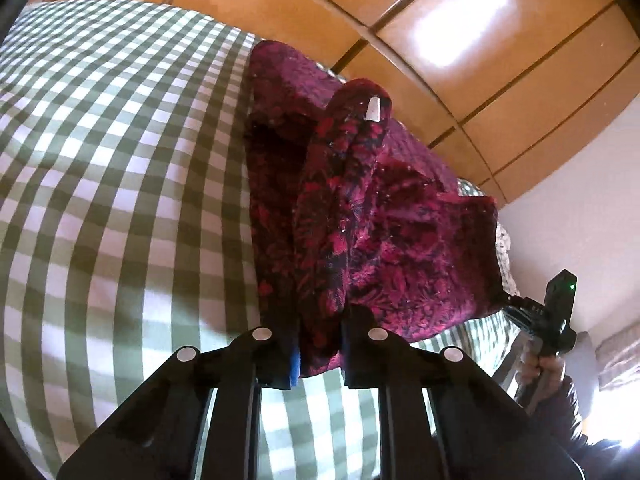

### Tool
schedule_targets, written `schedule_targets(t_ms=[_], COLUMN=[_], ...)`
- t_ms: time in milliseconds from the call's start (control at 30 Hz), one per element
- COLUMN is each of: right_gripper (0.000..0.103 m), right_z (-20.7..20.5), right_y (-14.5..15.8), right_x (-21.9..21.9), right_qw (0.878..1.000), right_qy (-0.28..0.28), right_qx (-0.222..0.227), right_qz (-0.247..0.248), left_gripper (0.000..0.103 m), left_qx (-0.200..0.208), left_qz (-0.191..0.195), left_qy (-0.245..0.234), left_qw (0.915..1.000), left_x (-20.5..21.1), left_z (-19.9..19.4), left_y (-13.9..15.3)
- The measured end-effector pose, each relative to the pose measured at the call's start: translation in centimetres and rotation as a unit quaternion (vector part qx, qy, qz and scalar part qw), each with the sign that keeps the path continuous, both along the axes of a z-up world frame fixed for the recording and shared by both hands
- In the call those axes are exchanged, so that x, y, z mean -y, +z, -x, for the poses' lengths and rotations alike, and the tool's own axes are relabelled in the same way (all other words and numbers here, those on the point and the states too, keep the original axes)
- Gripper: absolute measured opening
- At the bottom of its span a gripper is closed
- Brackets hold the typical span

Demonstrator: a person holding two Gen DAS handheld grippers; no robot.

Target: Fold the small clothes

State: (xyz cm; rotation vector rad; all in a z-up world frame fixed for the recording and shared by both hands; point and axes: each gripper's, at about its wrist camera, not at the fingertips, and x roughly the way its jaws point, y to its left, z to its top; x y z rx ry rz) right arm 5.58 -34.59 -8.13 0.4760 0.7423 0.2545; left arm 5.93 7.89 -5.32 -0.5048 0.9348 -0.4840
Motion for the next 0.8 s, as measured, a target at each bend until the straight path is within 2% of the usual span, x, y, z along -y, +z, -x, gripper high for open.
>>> schedule_targets(t_ms=[133,300,467,600,667,700,733,767,800], right_gripper=[0.012,0.012,0.012,0.012,0.015,0.023,0.025,0.031,0.036], right_z=[2.2,5.5,8.9,10.9,11.0,10.8,10.5,10.4,10.1], right_y=[0.2,-0.8,-2.4,-2.9,-2.6,-2.1,-1.5,-1.0,-0.3], right_x=[0.1,0.6,0.7,0.6,0.3,0.0,-0.3,-0.6,-1.0], right_qw=[1.0,0.999,0.998,0.997,0.996,0.997,0.997,0.997,0.997], right_qy=[0.007,0.022,0.043,0.059,0.063,0.056,0.051,0.048,0.042], right_qx=[0.004,-0.012,-0.04,-0.056,-0.055,-0.047,-0.04,-0.028,-0.012], right_qz=[-0.01,-0.025,-0.019,0.003,0.017,0.033,0.04,0.047,0.061], left_gripper=[0.013,0.013,0.013,0.013,0.017,0.022,0.041,0.054,0.072], left_qx=[0.002,-0.004,-0.019,-0.019,-0.019,-0.015,-0.008,0.002,0.016], left_qz=[0.011,0.015,0.013,0.0,-0.027,-0.045,-0.055,-0.064,-0.072], left_qy=[-0.003,-0.011,-0.013,-0.026,-0.027,-0.024,-0.017,-0.007,0.006], left_qw=[0.9999,0.9998,0.9996,0.9995,0.9991,0.9986,0.9983,0.9979,0.9972], left_x=[-0.3,-0.9,-1.2,-0.8,-0.3,-0.2,-0.2,-0.2,-0.4], left_z=[1.0,2.9,6.9,9.0,8.9,8.8,8.6,8.2,8.1], left_y=[0.2,-0.6,-1.0,-0.6,-0.3,0.1,0.5,0.9,1.4])
